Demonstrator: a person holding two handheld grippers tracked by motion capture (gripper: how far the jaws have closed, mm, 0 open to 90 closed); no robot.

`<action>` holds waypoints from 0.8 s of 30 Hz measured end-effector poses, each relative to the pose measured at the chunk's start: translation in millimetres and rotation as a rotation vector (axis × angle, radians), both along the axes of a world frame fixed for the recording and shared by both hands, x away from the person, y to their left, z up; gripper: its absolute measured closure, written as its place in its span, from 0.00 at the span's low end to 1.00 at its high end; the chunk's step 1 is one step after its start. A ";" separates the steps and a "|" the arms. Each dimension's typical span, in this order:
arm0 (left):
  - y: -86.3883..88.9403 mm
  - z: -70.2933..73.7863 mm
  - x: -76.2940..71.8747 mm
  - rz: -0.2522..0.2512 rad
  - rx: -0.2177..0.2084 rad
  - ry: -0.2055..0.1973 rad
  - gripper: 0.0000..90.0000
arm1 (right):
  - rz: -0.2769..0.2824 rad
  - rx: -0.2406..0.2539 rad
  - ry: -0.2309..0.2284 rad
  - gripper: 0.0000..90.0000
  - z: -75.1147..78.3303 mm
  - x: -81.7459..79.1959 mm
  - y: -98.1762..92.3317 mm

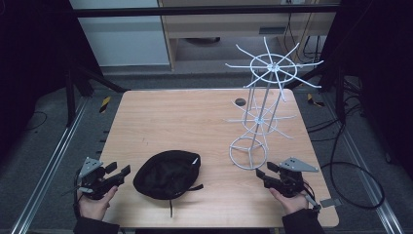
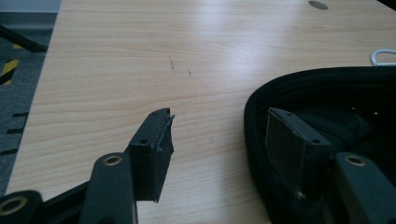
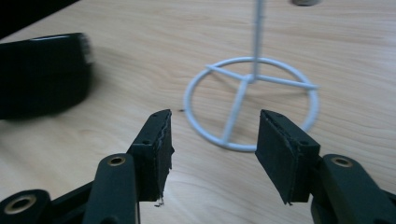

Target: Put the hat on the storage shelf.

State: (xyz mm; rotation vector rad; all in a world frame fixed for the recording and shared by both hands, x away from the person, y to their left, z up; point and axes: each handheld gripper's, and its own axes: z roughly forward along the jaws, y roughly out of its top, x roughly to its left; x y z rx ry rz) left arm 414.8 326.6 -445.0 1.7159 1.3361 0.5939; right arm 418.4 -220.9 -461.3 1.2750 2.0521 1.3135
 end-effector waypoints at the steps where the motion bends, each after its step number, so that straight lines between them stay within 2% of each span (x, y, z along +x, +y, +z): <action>1: -2.2 0.1 -0.5 -0.006 -0.002 0.001 0.46 | 0.019 0.000 0.003 0.52 1.0 -0.5 3.4; 4: -6.0 0.4 -0.7 -0.021 0.003 0.005 0.48 | 0.045 -0.010 0.005 0.54 3.2 -2.3 12.2; 5: -9.0 0.3 -0.7 -0.028 0.010 0.010 0.48 | 0.072 -0.017 -0.005 0.54 5.3 -3.5 22.5; 10: -14.5 -1.8 -1.0 -0.036 0.018 0.026 0.51 | 0.115 -0.017 -0.028 0.54 11.1 -3.6 45.5; 15: -18.6 -3.4 -2.0 -0.051 0.023 0.044 0.53 | 0.184 -0.031 -0.011 0.54 11.6 0.5 73.5; 24: -24.5 -6.8 -2.9 -0.069 0.054 0.075 0.56 | 0.237 -0.020 -0.029 0.54 20.5 12.7 114.3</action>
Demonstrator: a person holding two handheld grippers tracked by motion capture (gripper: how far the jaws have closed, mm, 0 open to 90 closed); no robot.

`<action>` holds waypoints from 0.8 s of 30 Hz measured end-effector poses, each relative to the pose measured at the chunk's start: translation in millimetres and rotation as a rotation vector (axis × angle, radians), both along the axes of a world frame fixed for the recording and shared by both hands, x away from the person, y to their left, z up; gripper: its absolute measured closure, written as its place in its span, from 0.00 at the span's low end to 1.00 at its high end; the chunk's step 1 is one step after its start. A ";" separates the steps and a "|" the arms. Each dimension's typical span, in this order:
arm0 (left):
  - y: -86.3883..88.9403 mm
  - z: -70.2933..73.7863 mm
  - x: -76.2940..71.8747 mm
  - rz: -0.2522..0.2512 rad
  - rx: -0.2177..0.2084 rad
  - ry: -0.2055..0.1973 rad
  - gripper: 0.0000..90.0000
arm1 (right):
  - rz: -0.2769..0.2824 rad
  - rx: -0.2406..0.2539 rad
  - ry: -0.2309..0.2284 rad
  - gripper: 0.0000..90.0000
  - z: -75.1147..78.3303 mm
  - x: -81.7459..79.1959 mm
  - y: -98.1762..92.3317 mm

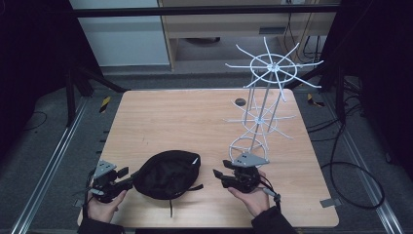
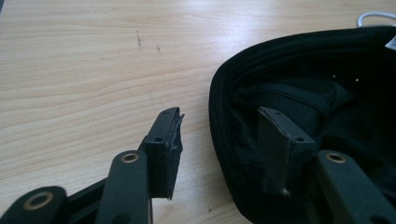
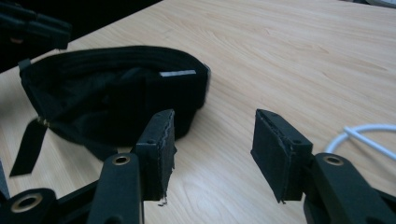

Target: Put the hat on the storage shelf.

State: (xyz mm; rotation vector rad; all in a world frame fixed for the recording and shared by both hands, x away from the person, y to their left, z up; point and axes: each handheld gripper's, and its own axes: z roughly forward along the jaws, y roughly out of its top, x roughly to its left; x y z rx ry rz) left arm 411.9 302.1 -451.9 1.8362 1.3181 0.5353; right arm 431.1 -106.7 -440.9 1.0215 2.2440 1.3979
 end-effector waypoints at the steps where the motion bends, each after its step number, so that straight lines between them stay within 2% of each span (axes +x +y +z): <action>1: -0.8 -0.4 0.1 -0.002 0.006 0.002 0.56 | 0.000 0.001 0.000 0.54 1.1 2.2 3.9; 10: -5.3 -6.9 4.8 0.000 0.035 0.061 0.65 | -0.004 0.028 -0.012 0.53 12.2 24.5 38.9; 14: -5.8 -8.7 6.9 0.000 0.038 0.075 0.70 | -0.003 0.004 -0.015 0.53 11.7 31.7 49.8; 24: -10.3 -12.6 13.2 -0.015 0.048 0.116 0.83 | -0.028 -0.035 0.046 0.56 -3.7 57.1 69.5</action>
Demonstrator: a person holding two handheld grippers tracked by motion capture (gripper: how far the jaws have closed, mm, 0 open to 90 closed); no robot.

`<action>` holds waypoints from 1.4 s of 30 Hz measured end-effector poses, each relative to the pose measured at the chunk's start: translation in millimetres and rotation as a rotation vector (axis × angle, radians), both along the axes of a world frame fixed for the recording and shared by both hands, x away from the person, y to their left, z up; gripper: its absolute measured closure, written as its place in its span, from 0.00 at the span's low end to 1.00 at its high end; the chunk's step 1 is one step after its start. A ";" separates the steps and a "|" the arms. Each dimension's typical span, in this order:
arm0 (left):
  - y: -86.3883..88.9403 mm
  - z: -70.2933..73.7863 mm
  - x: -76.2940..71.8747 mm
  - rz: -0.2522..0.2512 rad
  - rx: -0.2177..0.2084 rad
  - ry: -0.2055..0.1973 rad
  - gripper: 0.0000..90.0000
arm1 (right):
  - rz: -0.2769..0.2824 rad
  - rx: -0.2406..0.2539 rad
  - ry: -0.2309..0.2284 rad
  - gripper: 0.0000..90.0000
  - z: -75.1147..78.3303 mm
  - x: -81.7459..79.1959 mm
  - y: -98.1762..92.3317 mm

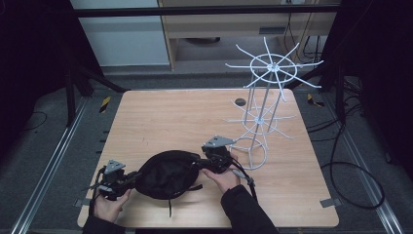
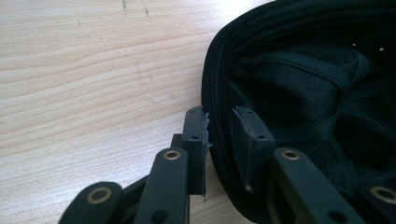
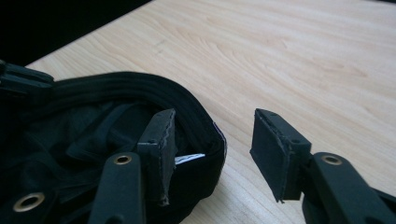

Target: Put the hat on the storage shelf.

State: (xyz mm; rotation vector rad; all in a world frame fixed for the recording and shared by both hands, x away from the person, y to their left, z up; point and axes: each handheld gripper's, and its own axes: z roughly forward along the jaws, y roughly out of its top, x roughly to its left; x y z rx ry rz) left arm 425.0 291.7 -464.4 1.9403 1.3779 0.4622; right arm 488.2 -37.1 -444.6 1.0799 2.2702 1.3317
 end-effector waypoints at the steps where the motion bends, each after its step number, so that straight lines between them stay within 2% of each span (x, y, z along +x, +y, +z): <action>1: -0.1 -0.2 0.4 0.004 -0.002 0.001 0.84 | -0.001 -0.003 0.008 0.56 -1.4 0.8 1.0; 11: -2.7 -2.6 1.7 0.005 0.018 0.016 0.90 | 0.018 -0.051 0.055 0.60 -11.0 4.7 6.3; 15: -4.9 -2.6 1.3 0.005 0.027 0.019 0.91 | 0.027 -0.086 0.091 0.62 -14.9 4.5 9.7; 20: -6.3 -2.8 1.1 0.006 0.032 0.018 0.92 | 0.026 -0.101 0.109 0.66 -17.6 5.4 11.2; 23: -7.1 -2.7 0.9 0.000 0.036 0.015 0.92 | 0.037 -0.132 0.130 0.73 -21.6 7.0 13.9; 27: -6.9 -2.3 0.9 -0.004 0.030 0.013 0.92 | 0.024 -0.166 0.126 0.81 -25.3 8.4 15.9; 29: -7.4 -2.0 0.5 -0.005 0.025 0.007 0.93 | 0.029 -0.159 0.131 0.88 -24.2 8.8 14.9; 32: -8.3 -1.3 0.1 -0.008 0.028 -0.002 0.93 | 0.033 -0.135 0.142 0.91 -21.9 8.1 13.1; 33: -9.1 -0.4 0.1 -0.007 0.023 -0.013 0.93 | 0.036 -0.113 0.122 0.91 -17.0 6.4 11.4; 36: -10.0 0.5 0.8 -0.006 0.011 -0.025 0.93 | 0.041 -0.089 0.105 0.92 -11.2 4.8 9.1; 37: -11.8 1.5 2.8 -0.004 0.007 -0.041 0.93 | 0.043 -0.057 0.065 0.92 -2.6 3.1 6.4; 38: -11.8 1.5 2.8 -0.004 0.007 -0.041 0.93 | 0.043 -0.057 0.065 0.92 -2.6 3.1 6.4; 39: -13.6 2.0 5.8 -0.003 0.006 -0.055 0.93 | 0.042 -0.045 0.022 0.92 4.9 1.6 5.4; 40: -13.6 2.0 5.8 -0.003 0.006 -0.055 0.93 | 0.042 -0.045 0.022 0.92 4.9 1.6 5.4; 41: -15.9 2.4 10.4 0.003 0.009 -0.069 0.93 | 0.045 -0.027 -0.017 0.92 12.8 -0.1 5.4; 42: -16.4 2.6 12.1 0.005 0.006 -0.071 0.93 | 0.044 -0.018 -0.035 0.93 16.6 -1.1 5.6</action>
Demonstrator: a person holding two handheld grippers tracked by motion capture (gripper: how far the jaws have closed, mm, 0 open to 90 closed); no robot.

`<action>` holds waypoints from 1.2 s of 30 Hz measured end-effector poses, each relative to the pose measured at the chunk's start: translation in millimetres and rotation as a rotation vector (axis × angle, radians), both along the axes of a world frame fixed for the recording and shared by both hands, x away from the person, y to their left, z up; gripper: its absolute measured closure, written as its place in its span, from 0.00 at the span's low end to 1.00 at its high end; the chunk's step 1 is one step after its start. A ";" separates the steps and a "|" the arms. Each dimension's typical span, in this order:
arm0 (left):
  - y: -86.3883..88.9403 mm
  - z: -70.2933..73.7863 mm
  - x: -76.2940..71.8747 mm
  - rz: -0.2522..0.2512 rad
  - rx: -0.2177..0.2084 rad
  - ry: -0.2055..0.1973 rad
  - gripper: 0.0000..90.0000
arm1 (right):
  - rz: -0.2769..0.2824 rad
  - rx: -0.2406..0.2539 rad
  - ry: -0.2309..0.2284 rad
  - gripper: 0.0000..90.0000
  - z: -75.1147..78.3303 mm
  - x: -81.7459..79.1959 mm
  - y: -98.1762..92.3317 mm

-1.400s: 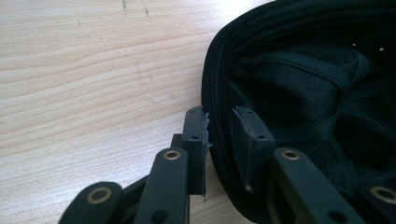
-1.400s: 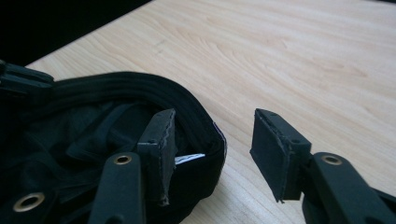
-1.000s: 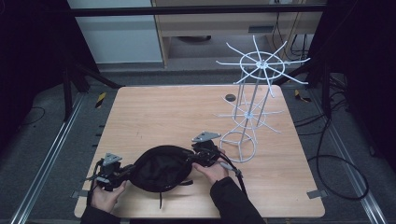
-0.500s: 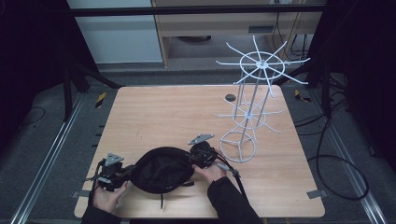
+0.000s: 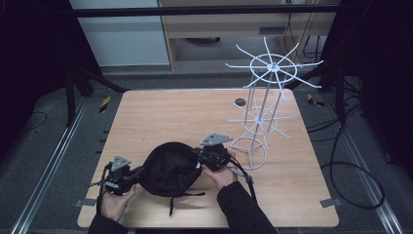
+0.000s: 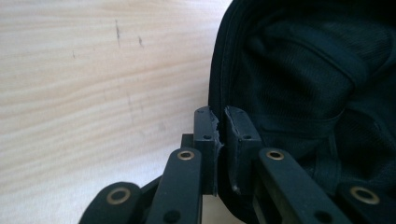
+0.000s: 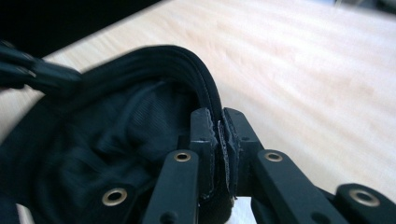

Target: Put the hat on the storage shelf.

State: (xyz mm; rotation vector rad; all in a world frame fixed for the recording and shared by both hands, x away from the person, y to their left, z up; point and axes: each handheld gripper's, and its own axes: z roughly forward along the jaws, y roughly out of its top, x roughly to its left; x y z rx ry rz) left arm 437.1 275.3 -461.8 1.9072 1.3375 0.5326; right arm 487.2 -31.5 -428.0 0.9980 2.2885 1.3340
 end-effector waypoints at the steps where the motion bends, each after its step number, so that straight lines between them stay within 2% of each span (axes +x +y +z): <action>1: -1.1 0.3 2.6 0.006 -0.006 -0.003 0.93 | 0.002 0.007 -0.014 0.93 2.8 -0.5 0.5; 2: -1.1 0.3 2.6 0.006 -0.006 -0.003 0.93 | 0.002 0.007 -0.014 0.93 2.8 -0.5 0.5; 3: -3.3 0.6 6.0 0.012 -0.003 -0.013 0.93 | 0.008 0.021 -0.046 0.93 10.9 -3.0 2.5; 5: -4.6 0.8 8.0 0.014 0.004 -0.017 0.92 | 0.012 0.024 -0.061 0.93 13.2 -3.5 3.2; 6: -7.2 0.3 12.4 0.020 0.009 -0.024 0.93 | 0.029 0.039 -0.089 0.93 19.4 -6.0 5.4; 11: -11.4 -1.8 24.3 0.037 0.010 -0.032 0.92 | 0.073 0.044 -0.123 0.94 25.6 -11.7 11.6; 18: -11.6 -6.1 36.5 0.050 -0.028 -0.031 0.92 | 0.156 0.053 -0.154 0.94 25.2 -21.5 21.0; 22: -11.9 -9.7 43.5 0.053 -0.052 -0.026 0.92 | 0.194 0.044 -0.157 0.94 20.3 -24.9 25.1; 27: -15.3 -12.8 48.6 0.045 -0.042 -0.031 0.92 | 0.233 0.025 -0.133 0.94 9.3 -27.0 29.6; 32: -17.0 -14.9 50.8 0.043 -0.047 -0.026 0.91 | 0.243 0.020 -0.110 0.94 -1.2 -27.7 31.8; 36: -16.2 -15.0 51.1 0.035 -0.048 -0.024 0.91 | 0.235 0.011 -0.116 0.94 -3.1 -28.8 32.4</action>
